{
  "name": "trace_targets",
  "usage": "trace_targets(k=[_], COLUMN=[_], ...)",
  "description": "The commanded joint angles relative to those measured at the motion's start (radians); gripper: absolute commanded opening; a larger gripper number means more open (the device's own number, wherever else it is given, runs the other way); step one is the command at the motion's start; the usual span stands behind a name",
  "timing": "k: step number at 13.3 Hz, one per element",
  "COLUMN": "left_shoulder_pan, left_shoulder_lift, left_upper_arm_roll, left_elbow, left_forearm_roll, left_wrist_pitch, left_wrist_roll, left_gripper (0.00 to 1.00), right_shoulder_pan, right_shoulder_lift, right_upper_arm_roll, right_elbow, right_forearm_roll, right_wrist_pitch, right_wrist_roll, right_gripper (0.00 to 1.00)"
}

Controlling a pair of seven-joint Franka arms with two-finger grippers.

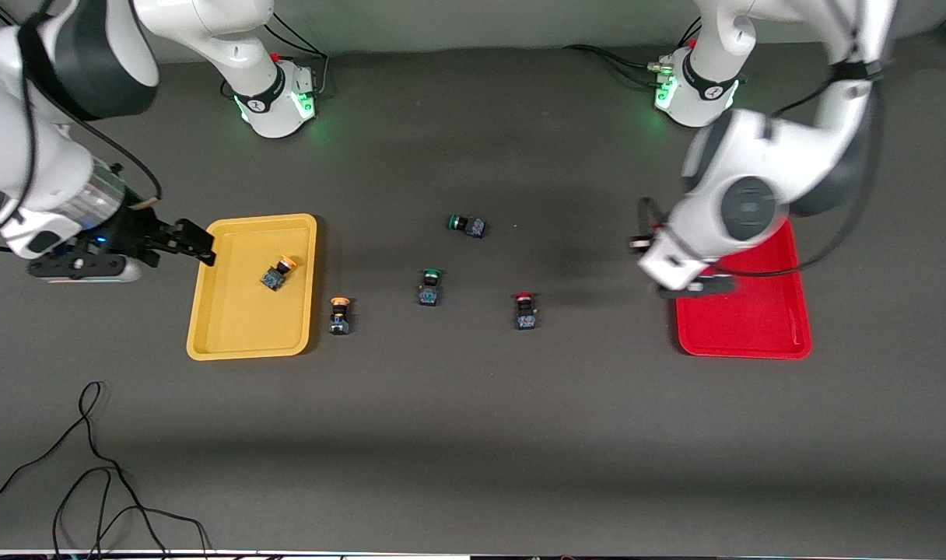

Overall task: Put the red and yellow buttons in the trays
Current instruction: 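Drop the orange button in the yellow tray while the left gripper lifts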

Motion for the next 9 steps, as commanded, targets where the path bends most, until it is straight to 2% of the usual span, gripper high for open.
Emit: trace_targets(k=[1,2,5,7,9], left_shoulder_pan=[0.139,0.165,0.213,0.213,0.213], left_shoulder_lift=[-0.005,-0.002,0.01,0.044,0.046], left_upper_arm_roll=[-0.01,-0.01,-0.01,-0.01,-0.01], left_elbow=[-0.08,-0.127,-0.351,-0.399,-0.411], left_forearm_roll=[0.052,0.094,0.117,0.117,0.117], left_wrist_pitch=[0.033,0.103,0.397,0.487,0.501], left_wrist_roll=[0.159,0.171,0.174,0.173,0.167], left_gripper=[0.0,0.0,0.0,0.0,0.0], right_shoulder_pan=[0.003,0.003,-0.001,0.011,0.009], right_shoulder_lift=[0.015,0.018,0.035,0.08,0.175], right_upper_arm_roll=[-0.031,-0.034,-0.031,-0.02,0.047], right_elbow=[0.087,0.112,0.121,0.117,0.109], right_forearm_roll=[0.02,0.02,0.02,0.022,0.022], right_wrist_pitch=[-0.066,-0.117,-0.126,-0.102,-0.006], right_wrist_roll=[-0.064,-0.086,-0.098,-0.081,-0.026], right_gripper=[1.0,1.0,1.0,1.0,1.0])
